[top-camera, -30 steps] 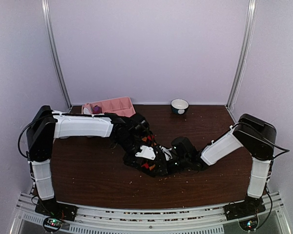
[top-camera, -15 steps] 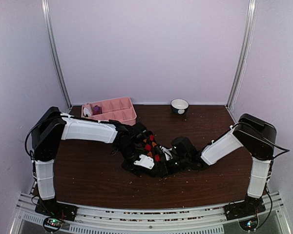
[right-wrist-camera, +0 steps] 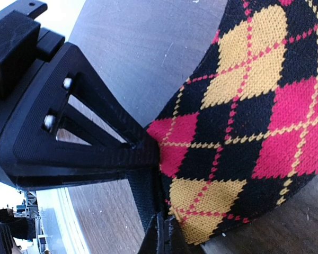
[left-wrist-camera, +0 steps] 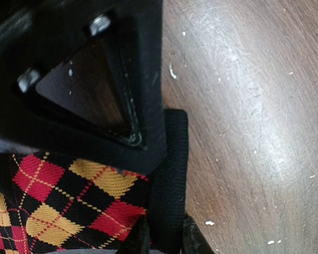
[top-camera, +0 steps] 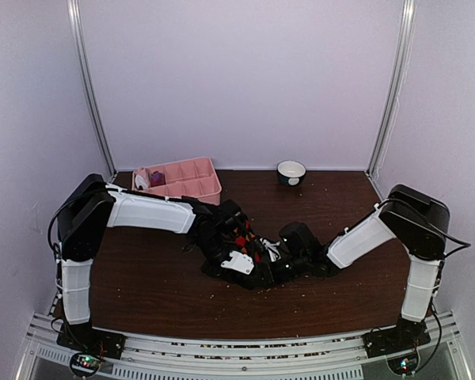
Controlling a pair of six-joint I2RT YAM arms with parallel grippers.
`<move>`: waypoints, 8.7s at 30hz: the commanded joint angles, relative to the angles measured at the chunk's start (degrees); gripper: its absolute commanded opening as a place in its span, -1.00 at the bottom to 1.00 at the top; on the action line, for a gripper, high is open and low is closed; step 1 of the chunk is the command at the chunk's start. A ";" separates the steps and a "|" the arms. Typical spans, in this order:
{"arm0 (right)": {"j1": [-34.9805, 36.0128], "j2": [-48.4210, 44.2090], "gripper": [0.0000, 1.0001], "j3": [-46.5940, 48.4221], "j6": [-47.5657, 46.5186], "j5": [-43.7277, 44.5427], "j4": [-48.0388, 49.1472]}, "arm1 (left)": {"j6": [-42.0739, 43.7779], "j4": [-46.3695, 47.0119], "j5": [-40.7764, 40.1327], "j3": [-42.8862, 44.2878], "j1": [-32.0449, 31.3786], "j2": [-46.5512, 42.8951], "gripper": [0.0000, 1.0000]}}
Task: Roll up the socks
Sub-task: Roll the sock at the center of the board.
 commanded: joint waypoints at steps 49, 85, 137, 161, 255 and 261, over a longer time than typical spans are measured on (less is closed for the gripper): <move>6.85 -45.62 0.99 -26.80 -13.63 63.68 3.11 | -15.89 -32.49 29.79 21.64 9.21 19.27 -0.97; 18.14 -6.51 -0.44 -9.94 -47.64 28.72 18.51 | -22.32 -35.96 27.83 25.18 12.69 26.54 -0.93; 7.43 4.86 -1.00 -2.65 -30.67 14.89 0.74 | -21.76 -14.74 13.82 8.21 14.57 -1.36 0.19; 4.21 2.68 -1.00 0.22 -18.44 2.43 -6.41 | -31.78 7.90 9.27 -4.11 29.21 -20.57 0.96; -1.58 2.86 -0.96 -1.99 0.13 -6.94 3.30 | -10.05 0.50 -1.68 -5.69 -1.04 -0.40 -1.00; -1.71 -1.58 -0.68 -5.26 -1.94 -4.22 7.40 | -12.56 -4.05 2.92 -3.88 1.00 0.96 -1.00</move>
